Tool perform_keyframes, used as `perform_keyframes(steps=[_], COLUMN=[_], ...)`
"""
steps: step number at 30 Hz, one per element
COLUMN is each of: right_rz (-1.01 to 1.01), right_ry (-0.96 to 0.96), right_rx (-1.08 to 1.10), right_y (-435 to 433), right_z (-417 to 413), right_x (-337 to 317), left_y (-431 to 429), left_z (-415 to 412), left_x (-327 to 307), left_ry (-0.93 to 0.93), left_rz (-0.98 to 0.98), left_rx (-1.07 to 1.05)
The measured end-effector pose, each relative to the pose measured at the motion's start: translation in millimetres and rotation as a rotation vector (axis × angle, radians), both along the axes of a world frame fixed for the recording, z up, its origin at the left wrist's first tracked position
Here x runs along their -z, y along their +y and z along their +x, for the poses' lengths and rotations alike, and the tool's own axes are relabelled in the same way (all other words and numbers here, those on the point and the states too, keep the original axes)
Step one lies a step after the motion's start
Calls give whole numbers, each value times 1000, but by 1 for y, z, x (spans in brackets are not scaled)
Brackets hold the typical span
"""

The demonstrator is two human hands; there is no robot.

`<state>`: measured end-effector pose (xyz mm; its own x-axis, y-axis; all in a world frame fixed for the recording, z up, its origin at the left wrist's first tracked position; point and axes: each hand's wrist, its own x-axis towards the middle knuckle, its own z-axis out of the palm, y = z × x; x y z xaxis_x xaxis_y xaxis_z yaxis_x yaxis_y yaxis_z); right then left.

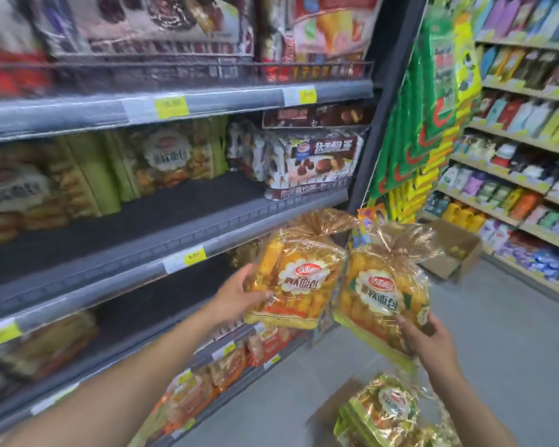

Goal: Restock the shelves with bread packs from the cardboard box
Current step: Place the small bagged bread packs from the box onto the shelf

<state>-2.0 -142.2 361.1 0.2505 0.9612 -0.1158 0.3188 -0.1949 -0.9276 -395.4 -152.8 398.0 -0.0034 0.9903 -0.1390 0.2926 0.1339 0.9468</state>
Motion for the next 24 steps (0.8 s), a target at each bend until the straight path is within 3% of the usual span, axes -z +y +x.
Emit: perform_keyframes(steps=[9,24], right_rz=[24,38], right_ry=[104,178], right_rx=[-323,-706], right_y=[62,87], right_z=[-87,-169], right_x=[-46,-61], left_y=[-58,-143], left_z=[-60,-72], left_x=[-22,-30], left_ry=[-61,-101], left_rz=[51,160], left_rx=[-298,-639])
